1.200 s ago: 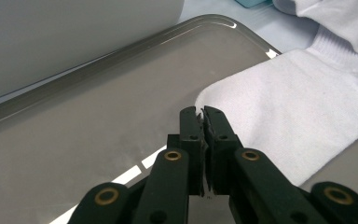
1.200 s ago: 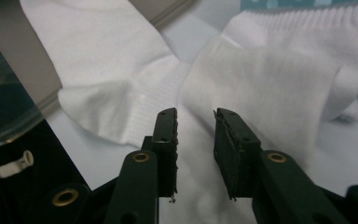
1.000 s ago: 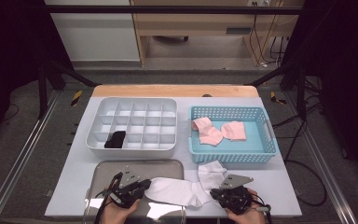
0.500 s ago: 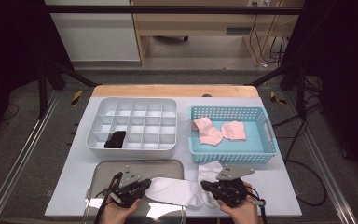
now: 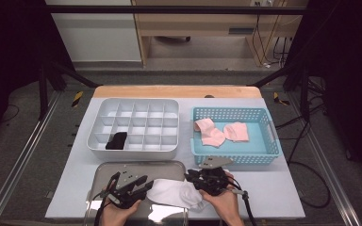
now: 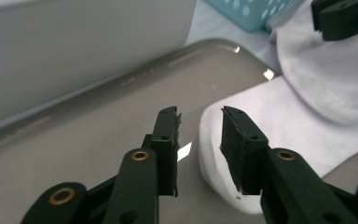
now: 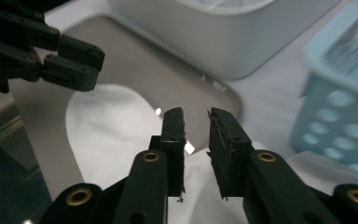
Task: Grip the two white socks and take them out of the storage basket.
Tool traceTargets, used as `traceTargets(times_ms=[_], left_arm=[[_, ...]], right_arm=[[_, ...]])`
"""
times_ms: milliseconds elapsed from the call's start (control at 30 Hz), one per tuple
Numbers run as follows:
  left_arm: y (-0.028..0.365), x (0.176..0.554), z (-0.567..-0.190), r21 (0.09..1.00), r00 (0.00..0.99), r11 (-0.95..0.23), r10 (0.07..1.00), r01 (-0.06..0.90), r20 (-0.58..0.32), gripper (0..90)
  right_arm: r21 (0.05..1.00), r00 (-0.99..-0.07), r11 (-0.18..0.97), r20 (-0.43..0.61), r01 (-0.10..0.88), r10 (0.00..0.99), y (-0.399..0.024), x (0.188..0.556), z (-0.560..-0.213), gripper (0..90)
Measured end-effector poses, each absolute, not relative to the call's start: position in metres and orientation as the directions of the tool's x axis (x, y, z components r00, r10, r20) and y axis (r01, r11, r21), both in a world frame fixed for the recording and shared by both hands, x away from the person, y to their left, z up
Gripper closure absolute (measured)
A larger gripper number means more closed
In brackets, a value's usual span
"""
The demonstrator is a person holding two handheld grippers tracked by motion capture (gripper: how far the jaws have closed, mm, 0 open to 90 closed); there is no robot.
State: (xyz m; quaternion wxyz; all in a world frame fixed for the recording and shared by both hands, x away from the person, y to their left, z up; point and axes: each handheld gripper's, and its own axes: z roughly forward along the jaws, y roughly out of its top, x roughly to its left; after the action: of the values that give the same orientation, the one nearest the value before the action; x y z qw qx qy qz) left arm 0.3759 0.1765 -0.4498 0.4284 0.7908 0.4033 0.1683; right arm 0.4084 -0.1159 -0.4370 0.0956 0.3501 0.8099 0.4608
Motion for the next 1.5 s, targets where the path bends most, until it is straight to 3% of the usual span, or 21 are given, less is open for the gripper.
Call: traceTargets(times_ms=[233,467,600,733,833,1000,1200,1500], left_arm=[[0.159,0.369,-0.433,0.824,0.656,-0.321,0.751,0.467,-0.079,59.6],[0.111,0.373,-0.443,0.783,0.695,-0.364,0.709,0.504,-0.118,60.0],[0.088,0.373,-0.453,0.751,0.711,-0.404,0.692,0.522,-0.122,60.4],[0.074,0.37,-0.462,0.725,0.718,-0.438,0.687,0.532,-0.113,60.1],[0.069,0.369,-0.468,0.713,0.706,-0.451,0.703,0.536,-0.086,66.9],[0.067,0.369,-0.468,0.716,0.701,-0.437,0.706,0.545,-0.103,85.3],[0.076,0.369,-0.464,0.737,0.715,-0.418,0.688,0.532,-0.126,86.9],[0.13,0.373,-0.446,0.746,0.679,-0.367,0.718,0.555,-0.153,86.6]], right_arm=[[0.841,-0.667,0.285,0.116,0.46,0.736,-0.163,0.401,-0.42,72.6],[0.793,-0.556,0.26,0.117,0.551,0.823,-0.201,0.407,-0.449,68.3],[0.787,-0.56,0.256,0.133,0.561,0.817,-0.201,0.412,-0.454,67.3],[0.774,-0.572,0.274,0.136,0.571,0.809,-0.197,0.413,-0.457,73.4],[0.761,-0.581,0.283,0.148,0.584,0.8,-0.197,0.415,-0.46,80.7],[0.739,-0.594,0.302,0.162,0.602,0.788,-0.195,0.414,-0.461,89.0],[0.753,-0.595,0.285,0.171,0.593,0.786,-0.199,0.41,-0.455,89.5],[0.747,-0.627,0.292,0.207,0.597,0.751,-0.193,0.385,-0.447,89.3]])
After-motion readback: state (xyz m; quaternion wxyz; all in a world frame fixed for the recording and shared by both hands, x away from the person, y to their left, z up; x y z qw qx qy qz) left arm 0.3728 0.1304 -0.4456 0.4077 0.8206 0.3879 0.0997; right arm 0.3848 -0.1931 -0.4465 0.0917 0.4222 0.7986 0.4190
